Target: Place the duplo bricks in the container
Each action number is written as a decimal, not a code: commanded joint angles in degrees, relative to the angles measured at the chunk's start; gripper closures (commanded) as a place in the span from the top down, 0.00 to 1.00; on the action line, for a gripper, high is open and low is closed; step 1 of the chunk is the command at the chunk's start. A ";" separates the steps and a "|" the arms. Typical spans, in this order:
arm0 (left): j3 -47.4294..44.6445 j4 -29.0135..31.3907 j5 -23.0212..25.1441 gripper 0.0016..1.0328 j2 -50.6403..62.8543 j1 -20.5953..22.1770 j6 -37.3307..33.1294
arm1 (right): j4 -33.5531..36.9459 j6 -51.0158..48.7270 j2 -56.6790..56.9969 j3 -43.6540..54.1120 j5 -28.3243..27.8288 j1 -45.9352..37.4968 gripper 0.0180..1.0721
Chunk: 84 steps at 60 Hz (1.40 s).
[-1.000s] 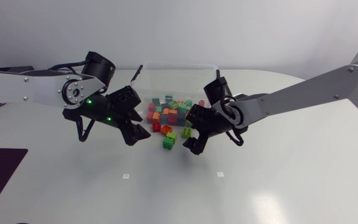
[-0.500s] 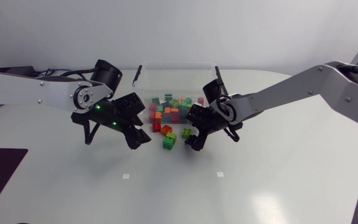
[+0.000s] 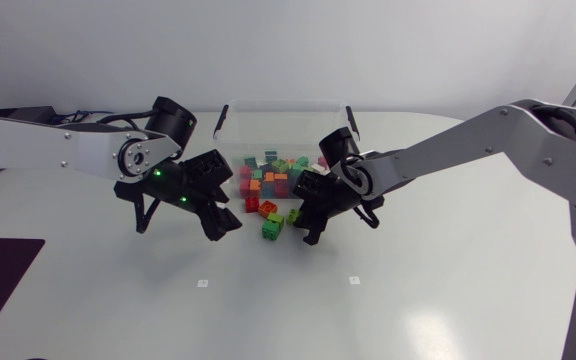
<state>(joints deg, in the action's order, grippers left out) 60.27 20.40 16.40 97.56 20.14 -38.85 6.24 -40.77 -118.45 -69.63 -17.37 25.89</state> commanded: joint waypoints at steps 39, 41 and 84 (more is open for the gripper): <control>3.89 -2.56 0.82 0.85 8.88 8.86 12.31 | 5.54 4.21 33.20 16.72 -3.29 -4.71 0.21; 4.86 -1.51 0.21 0.85 9.14 9.57 13.36 | 5.54 4.65 33.81 17.07 -3.73 -5.15 0.21; 23.23 14.23 -11.92 0.89 21.36 13.61 34.54 | 5.19 8.87 42.08 14.08 -10.06 -14.20 0.21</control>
<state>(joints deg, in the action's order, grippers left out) 81.28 33.85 5.10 117.19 33.12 -7.01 10.72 -32.97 -77.12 -54.41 -26.61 12.45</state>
